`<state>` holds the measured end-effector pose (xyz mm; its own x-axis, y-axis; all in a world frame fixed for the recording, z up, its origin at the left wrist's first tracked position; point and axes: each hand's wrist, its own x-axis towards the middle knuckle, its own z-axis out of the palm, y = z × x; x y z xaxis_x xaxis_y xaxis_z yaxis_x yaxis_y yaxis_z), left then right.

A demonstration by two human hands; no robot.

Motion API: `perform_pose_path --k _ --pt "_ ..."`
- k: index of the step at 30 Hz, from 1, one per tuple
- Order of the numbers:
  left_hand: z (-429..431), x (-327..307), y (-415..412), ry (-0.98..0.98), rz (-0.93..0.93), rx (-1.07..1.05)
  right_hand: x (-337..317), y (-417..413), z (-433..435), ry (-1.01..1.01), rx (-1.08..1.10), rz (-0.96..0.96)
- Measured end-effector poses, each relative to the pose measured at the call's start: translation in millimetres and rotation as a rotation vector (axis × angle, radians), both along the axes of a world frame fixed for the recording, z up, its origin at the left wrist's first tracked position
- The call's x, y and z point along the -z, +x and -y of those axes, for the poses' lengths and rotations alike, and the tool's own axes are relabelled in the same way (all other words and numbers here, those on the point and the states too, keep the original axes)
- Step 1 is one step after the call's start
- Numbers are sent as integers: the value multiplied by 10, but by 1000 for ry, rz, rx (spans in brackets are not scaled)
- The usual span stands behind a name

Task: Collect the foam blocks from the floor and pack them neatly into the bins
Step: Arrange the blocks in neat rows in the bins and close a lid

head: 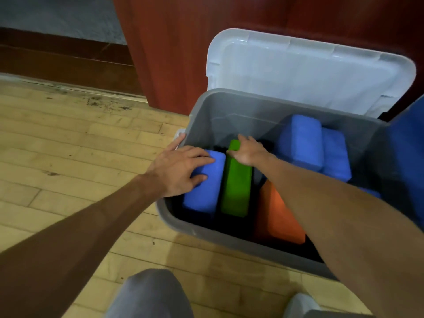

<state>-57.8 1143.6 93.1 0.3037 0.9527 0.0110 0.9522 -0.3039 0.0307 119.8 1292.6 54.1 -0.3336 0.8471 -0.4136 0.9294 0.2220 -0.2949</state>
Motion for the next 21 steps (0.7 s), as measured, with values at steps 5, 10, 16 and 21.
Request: perform_pose_path --k 5,10,16,21 --pt "6 8 21 -5 -69 -20 7 -39 -40 54 30 78" --pt "6 -57 62 -20 -128 -42 -87 -70 84 44 160 36" --pt "17 -99 96 -63 -138 -54 -489 42 157 58 246 2" --pt "31 -144 115 -93 -146 -58 -925 222 349 59 157 76"
